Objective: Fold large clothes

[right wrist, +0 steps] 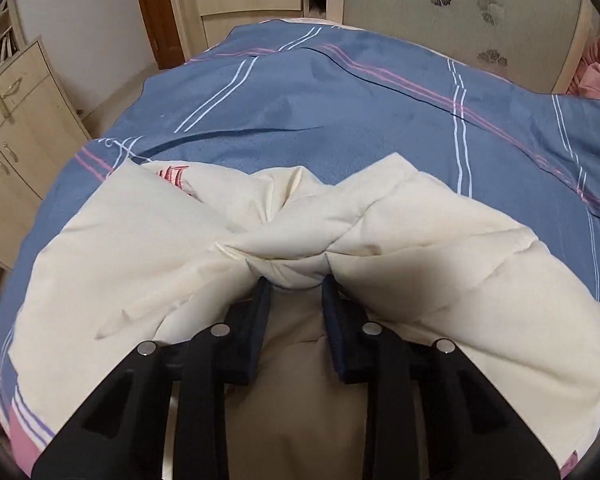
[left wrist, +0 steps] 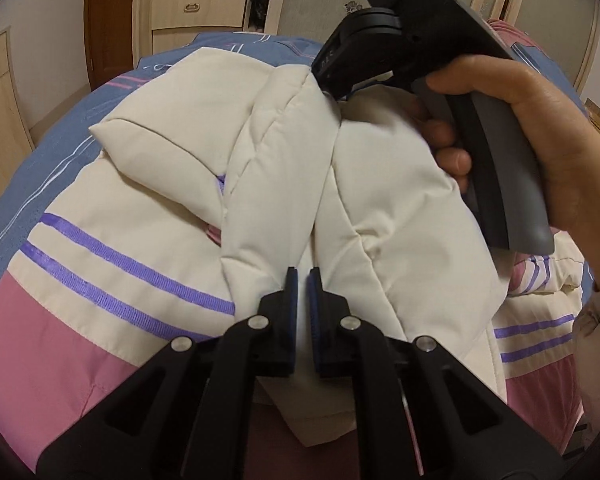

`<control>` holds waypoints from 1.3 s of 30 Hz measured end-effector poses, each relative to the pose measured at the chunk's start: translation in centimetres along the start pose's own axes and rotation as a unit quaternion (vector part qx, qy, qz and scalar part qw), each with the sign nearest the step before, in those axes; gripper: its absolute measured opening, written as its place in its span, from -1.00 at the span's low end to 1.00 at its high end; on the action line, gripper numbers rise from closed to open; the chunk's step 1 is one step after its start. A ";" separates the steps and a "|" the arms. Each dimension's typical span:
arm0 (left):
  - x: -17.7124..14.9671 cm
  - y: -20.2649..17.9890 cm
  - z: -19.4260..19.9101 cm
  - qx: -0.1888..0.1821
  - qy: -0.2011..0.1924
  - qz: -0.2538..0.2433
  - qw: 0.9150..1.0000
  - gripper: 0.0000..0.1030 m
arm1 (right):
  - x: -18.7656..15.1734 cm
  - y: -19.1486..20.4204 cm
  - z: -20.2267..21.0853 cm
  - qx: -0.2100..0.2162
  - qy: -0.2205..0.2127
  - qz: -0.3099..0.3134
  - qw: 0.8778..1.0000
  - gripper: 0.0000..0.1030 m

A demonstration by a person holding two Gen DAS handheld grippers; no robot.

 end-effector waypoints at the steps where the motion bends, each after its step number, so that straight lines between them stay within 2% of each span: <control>1: -0.1 0.1 0.2 -0.007 -0.001 0.005 1.000 -0.86 | -0.3 0.0 0.9 0.003 -0.002 0.005 1.000 -0.43; 3: 0.0 0.1 0.2 -0.022 -0.004 0.019 1.000 -0.86 | -0.9 -0.2 3.9 0.025 -0.013 0.012 1.000 -0.42; 4: 0.0 0.1 0.4 -0.029 -0.007 0.026 0.999 -0.86 | -1.4 -0.4 6.5 0.045 -0.035 0.008 0.998 -0.34; 6: 0.1 0.1 0.9 -0.040 -0.013 0.034 0.999 -0.85 | -2.5 -1.1 10.4 0.065 -0.077 0.005 0.995 0.02; 7: 0.2 -0.1 1.1 -0.042 -0.016 0.033 0.998 -0.82 | -3.6 -1.6 12.9 0.068 -0.105 0.007 0.992 0.28; 9: 0.4 -0.6 1.6 -0.042 -0.026 0.020 0.999 -0.72 | -5.7 -2.1 14.8 0.054 -0.109 0.021 0.992 0.29; 11: 0.6 -1.2 1.8 -0.041 -0.034 0.004 0.999 -0.54 | -8.1 -2.6 14.0 0.024 -0.074 0.037 0.996 0.29; 14: 0.9 -1.4 1.3 -0.030 -0.037 -0.009 0.999 -0.51 | -12.2 -3.4 9.5 -0.048 -0.001 0.066 0.997 0.28; 16: 0.5 -1.9 1.4 -0.047 -0.032 -0.008 0.998 -0.49 | -13.8 -3.9 6.7 -0.077 0.003 0.089 0.993 0.27; 20: 0.3 -2.1 1.6 -0.055 -0.031 -0.006 0.998 -0.45 | -14.1 -5.0 7.1 -0.061 -0.006 0.041 0.997 0.28; 22: 1.3 -1.8 1.0 -0.060 -0.034 -0.010 0.998 -0.36 | -14.3 -4.9 9.0 -0.060 -0.016 0.032 0.998 0.27; 25: 1.6 -2.1 1.8 -0.059 -0.054 -0.020 0.997 -0.25 | -15.1 -3.4 14.3 -0.014 -0.067 0.024 0.997 0.27; 28: 0.9 -3.1 3.0 -0.052 -0.069 -0.030 0.996 -0.23 | -15.5 -2.3 16.2 0.000 -0.081 0.024 0.996 0.27; 30: 0.8 -3.1 2.9 -0.049 -0.063 -0.028 0.996 -0.24 | -15.8 -1.8 15.7 -0.006 -0.072 0.028 0.997 0.27; 33: 0.6 -2.9 2.2 -0.043 -0.050 -0.023 0.998 -0.27 | -16.4 -2.8 11.9 -0.046 -0.040 0.025 0.998 0.27; 35: 0.9 -2.6 1.4 -0.040 -0.039 -0.019 0.998 -0.28 | -17.4 -3.7 8.6 -0.035 -0.014 -0.007 0.999 0.28; 37: 0.9 -2.4 0.6 -0.034 -0.028 -0.017 0.999 -0.29 | -17.8 -4.5 7.5 -0.006 -0.020 -0.040 0.999 0.33; 39: 1.0 -2.5 0.7 -0.031 -0.035 -0.022 0.999 -0.30 | -17.8 -4.9 8.3 0.010 -0.032 -0.056 0.998 0.33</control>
Point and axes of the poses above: each gripper's, at about its wrist camera, not at the fingertips, and z roughly against the way its jaws point, y to its left, x to its top, the point moved 6 cm from there along -z, roughly the way its jaws point, and after that the axes turned 2 degrees about z, right-handed, at the moved point
